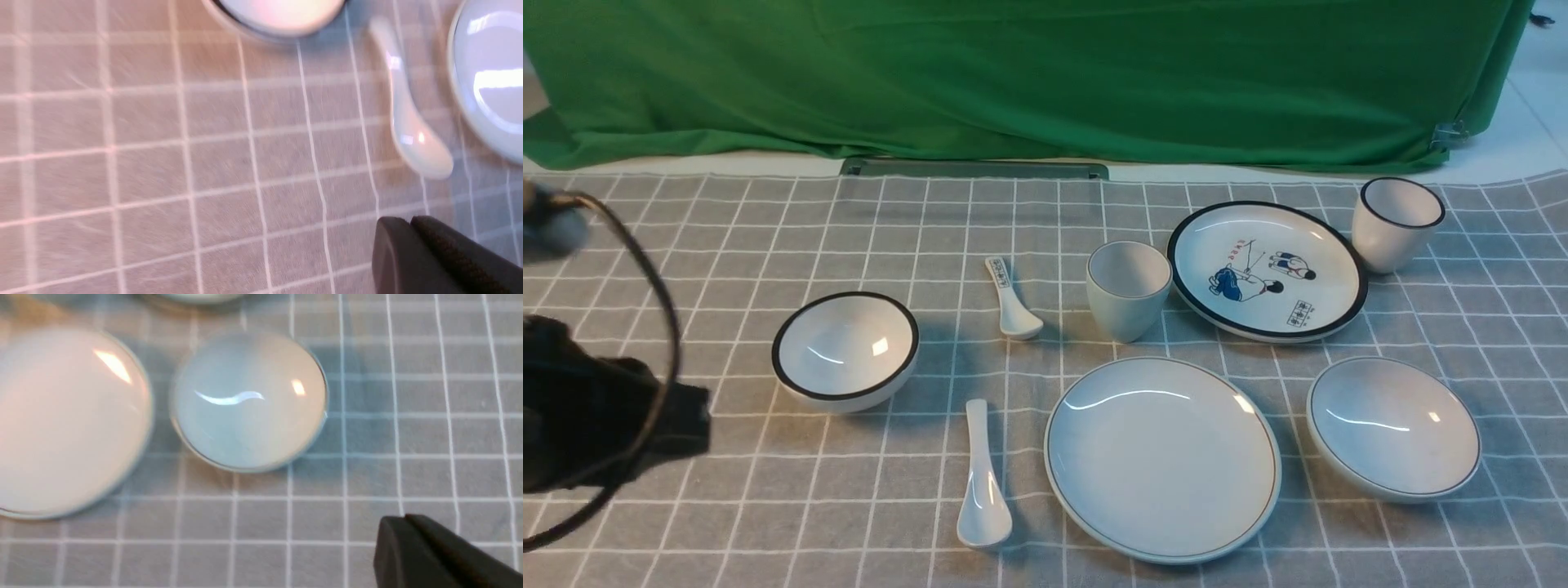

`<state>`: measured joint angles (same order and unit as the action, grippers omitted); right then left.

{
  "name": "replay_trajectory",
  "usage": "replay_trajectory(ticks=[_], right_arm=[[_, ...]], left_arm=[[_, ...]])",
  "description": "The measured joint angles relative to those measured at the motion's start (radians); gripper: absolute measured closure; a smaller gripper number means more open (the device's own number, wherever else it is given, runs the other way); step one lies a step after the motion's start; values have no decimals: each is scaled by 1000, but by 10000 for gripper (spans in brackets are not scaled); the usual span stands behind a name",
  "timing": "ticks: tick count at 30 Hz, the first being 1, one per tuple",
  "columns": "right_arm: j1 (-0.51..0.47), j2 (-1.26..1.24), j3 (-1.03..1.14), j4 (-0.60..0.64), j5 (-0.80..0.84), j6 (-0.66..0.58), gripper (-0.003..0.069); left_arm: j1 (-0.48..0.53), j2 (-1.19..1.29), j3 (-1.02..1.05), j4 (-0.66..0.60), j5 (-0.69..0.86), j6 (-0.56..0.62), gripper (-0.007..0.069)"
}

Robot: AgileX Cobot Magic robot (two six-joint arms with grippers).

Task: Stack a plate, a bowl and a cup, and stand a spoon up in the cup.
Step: Use the right arm to grab a blue rice bowl

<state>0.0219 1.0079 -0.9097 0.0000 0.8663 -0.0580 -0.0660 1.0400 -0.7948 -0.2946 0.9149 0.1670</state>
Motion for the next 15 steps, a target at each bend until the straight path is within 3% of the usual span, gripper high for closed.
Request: replay_trajectory(ticks=[4, 6, 9, 12, 15], right_arm=[[0, 241, -61, -14, -8, -3, 629], [0, 328, -86, -13, -22, 5, 580], [0, 436, -125, -9, -52, 16, 430], [0, 573, -186, -7, -100, 28, 211], [0, 675, -244, -7, -120, 47, 116]], left_arm=[[-77, 115, 3, -15, -10, 39, 623], [-134, 134, 3, -15, -30, 36, 624], [-211, 152, 3, -15, -65, 14, 624], [-295, 178, 3, -15, -111, -26, 624], [-324, 192, 3, -15, -123, -46, 624]])
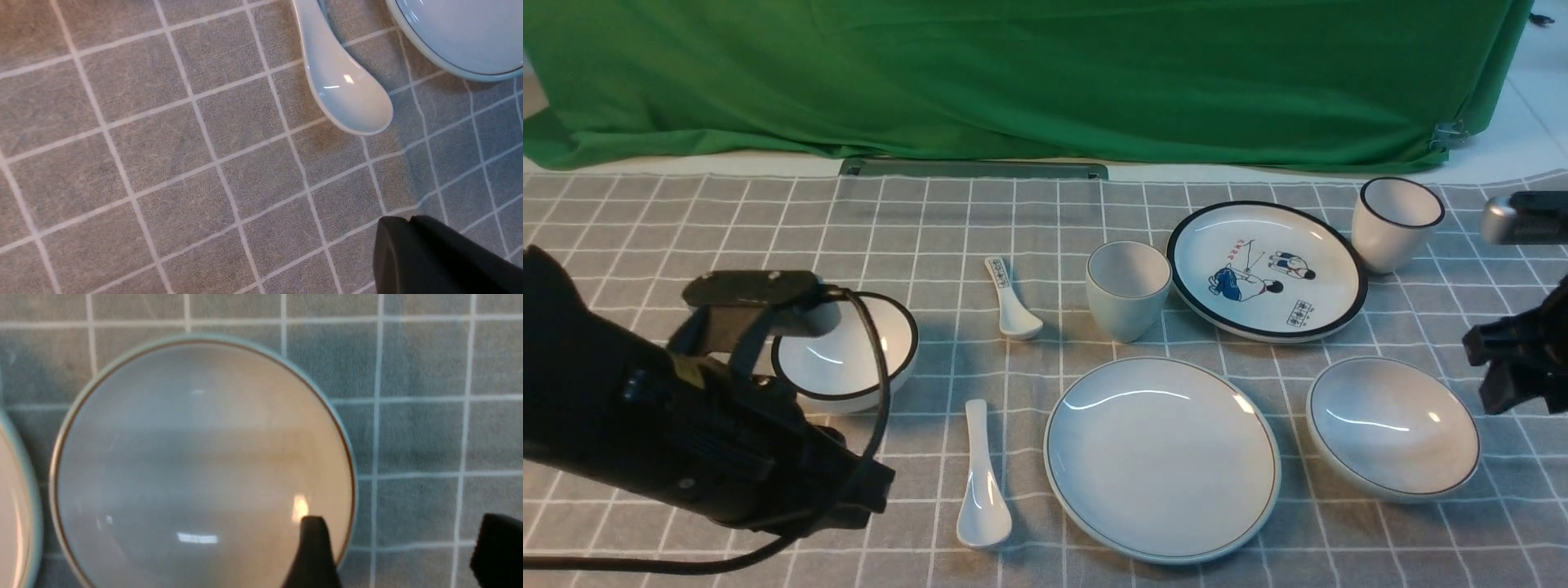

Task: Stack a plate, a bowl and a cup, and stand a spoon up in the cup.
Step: Use the right arm to grab a blue rice bowl

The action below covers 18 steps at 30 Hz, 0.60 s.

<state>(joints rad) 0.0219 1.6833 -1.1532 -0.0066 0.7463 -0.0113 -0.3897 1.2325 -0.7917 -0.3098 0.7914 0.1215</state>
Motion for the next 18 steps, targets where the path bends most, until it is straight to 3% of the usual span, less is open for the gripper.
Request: replay_trajectory(ticks=[6, 9, 12, 14, 15, 18], right_arm=[[0, 130, -56, 7, 5, 3, 106], [0, 176, -59, 7, 18, 1, 154], [0, 191, -59, 14, 33, -10, 246], [0, 195, -60, 46, 50, -45, 479], [1, 192, -69, 58, 68, -58, 536], [7, 151, -89, 89, 93, -74, 581]], left_arm=[[-2, 2, 0, 31, -5, -21, 624], [-4, 2, 0, 49, -5, -39, 624], [-6, 2, 0, 57, -5, -47, 624], [-7, 2, 0, 57, -6, -50, 624], [-7, 2, 0, 59, -6, -50, 624], [-7, 2, 0, 60, -7, -51, 624]])
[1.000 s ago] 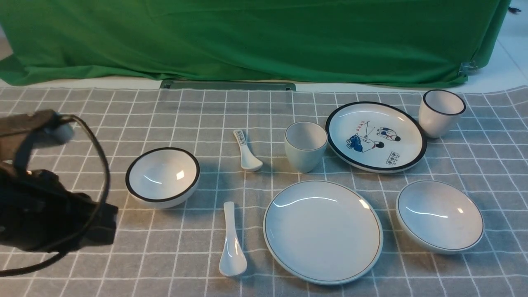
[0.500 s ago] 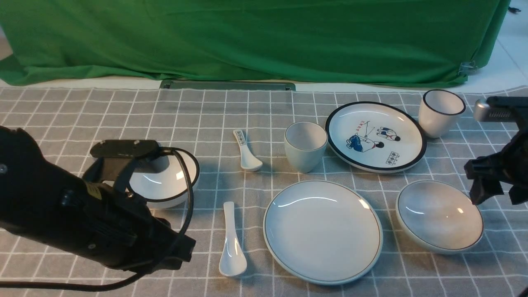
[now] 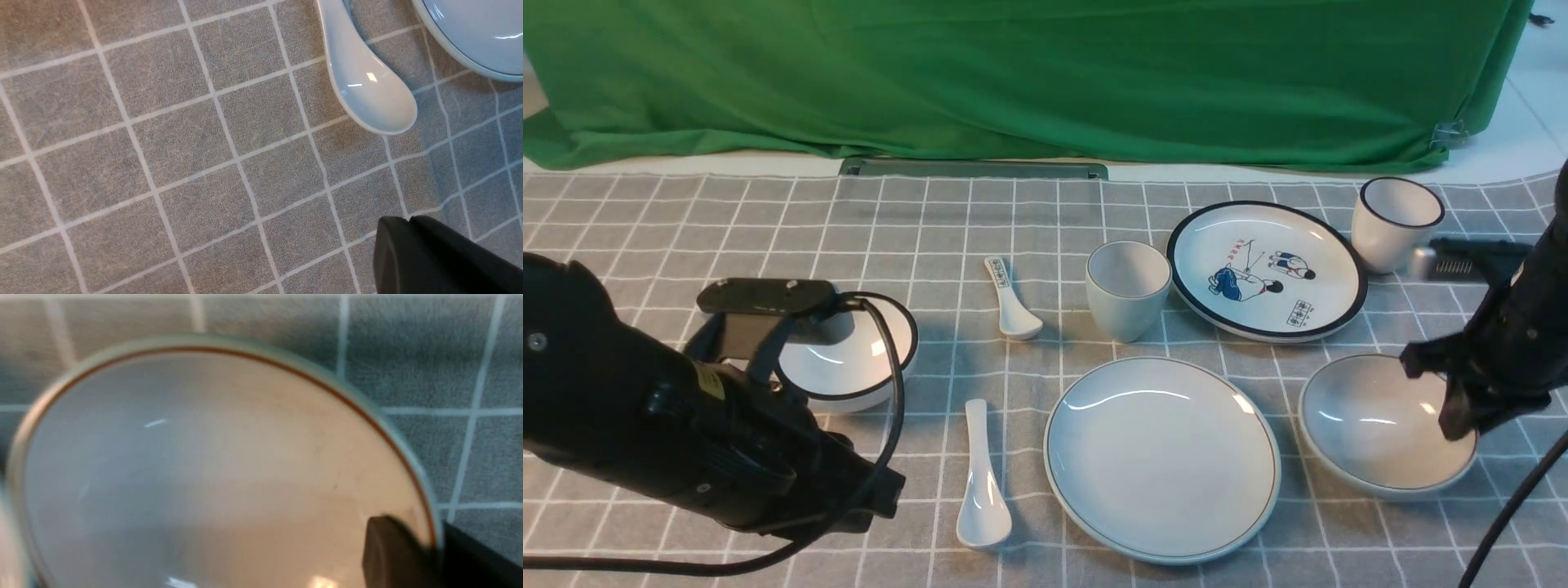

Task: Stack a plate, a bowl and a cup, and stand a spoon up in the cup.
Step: Use the right arm to grab a blue rice bowl, then use the right arm to put the blue rice bowl into the blue large plate in the middle

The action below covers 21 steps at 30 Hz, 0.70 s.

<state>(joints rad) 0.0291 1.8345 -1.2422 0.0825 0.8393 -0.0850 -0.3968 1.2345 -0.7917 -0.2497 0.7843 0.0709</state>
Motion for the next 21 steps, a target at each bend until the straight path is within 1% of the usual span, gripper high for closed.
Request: replay_trajectory(ticks=[3, 5, 7, 9, 10, 11, 12, 13, 17, 21], right_arm=[[34, -52, -13, 28, -7, -12, 583], [110, -111, -52, 89, -8, -46, 583], [164, -118, -79, 126, -12, -69, 583], [210, -110, -100, 157, -13, -85, 583], [254, -91, -116, 172, -15, -90, 583], [287, -65, -127, 179, -15, -90, 583], [292, -60, -128, 180, -15, -90, 583], [329, -16, -131, 181, -17, -90, 583], [372, 65, -132, 181, -16, -83, 583], [378, 92, -132, 180, -17, -77, 582]], left_arm=[[0, 0, 0, 0, 0, 0, 624], [0, 0, 0, 0, 0, -4, 624], [0, 0, 0, -1, -5, -5, 624], [0, 0, 0, -5, -8, -5, 624], [0, 0, 0, -7, -10, -5, 624], [0, 0, 0, -7, -14, -5, 624], [0, 0, 0, -7, -14, -5, 624], [0, 0, 0, -8, -14, -5, 624], [0, 0, 0, -8, -15, -5, 624], [0, 0, 0, -8, -16, -5, 624]])
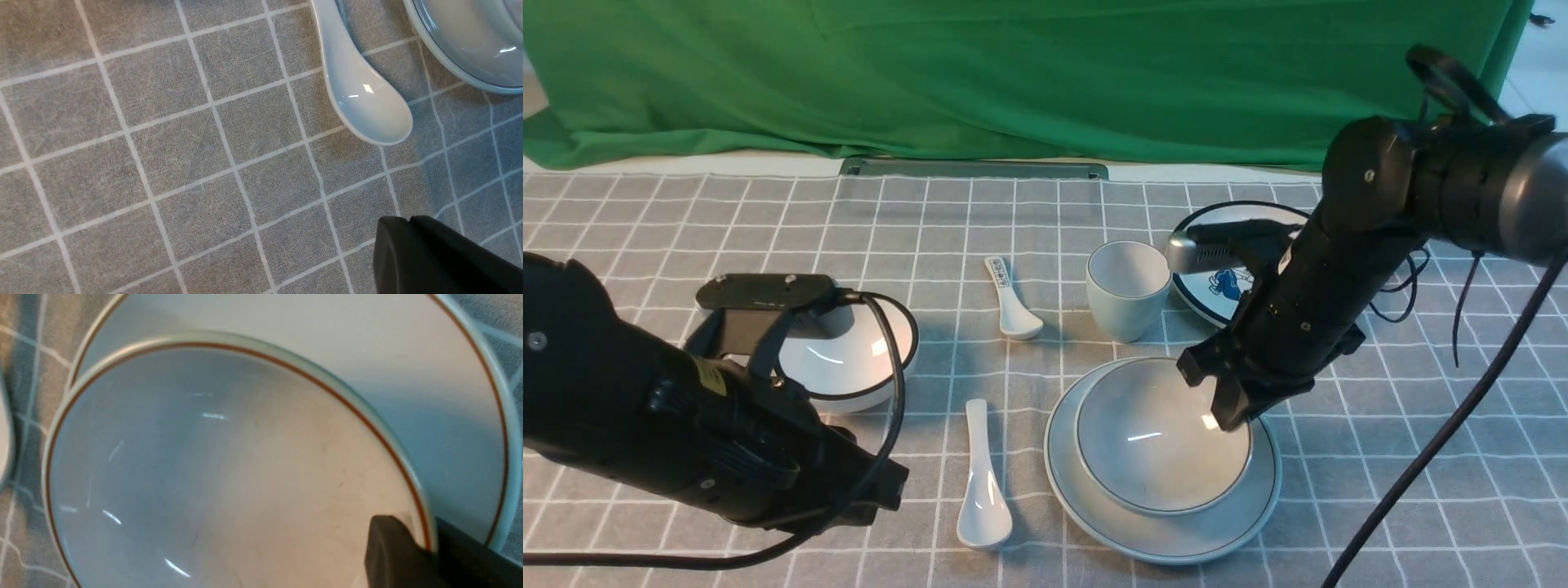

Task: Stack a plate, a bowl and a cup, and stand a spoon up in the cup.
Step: Use the right arm to put the blue rice bowl into the blue large plate in the middle, then use the right arm to grab a blue teacup

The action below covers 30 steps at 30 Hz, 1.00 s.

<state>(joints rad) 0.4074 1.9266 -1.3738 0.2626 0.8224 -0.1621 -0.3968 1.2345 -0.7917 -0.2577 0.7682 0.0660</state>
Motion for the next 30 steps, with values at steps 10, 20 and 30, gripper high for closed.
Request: replay_trajectory(ticks=[10, 20, 30], right_arm=[[0, 0, -70, -7, 34, 20, 144], [-27, 127, -516, -7, 47, 58, 139], [-33, 412, -780, -12, 158, 101, 155]], left_arm=[[0, 0, 0, 0, -1, 0, 624], [0, 0, 0, 0, 21, 2, 624], [0, 0, 0, 0, 21, 1, 624]])
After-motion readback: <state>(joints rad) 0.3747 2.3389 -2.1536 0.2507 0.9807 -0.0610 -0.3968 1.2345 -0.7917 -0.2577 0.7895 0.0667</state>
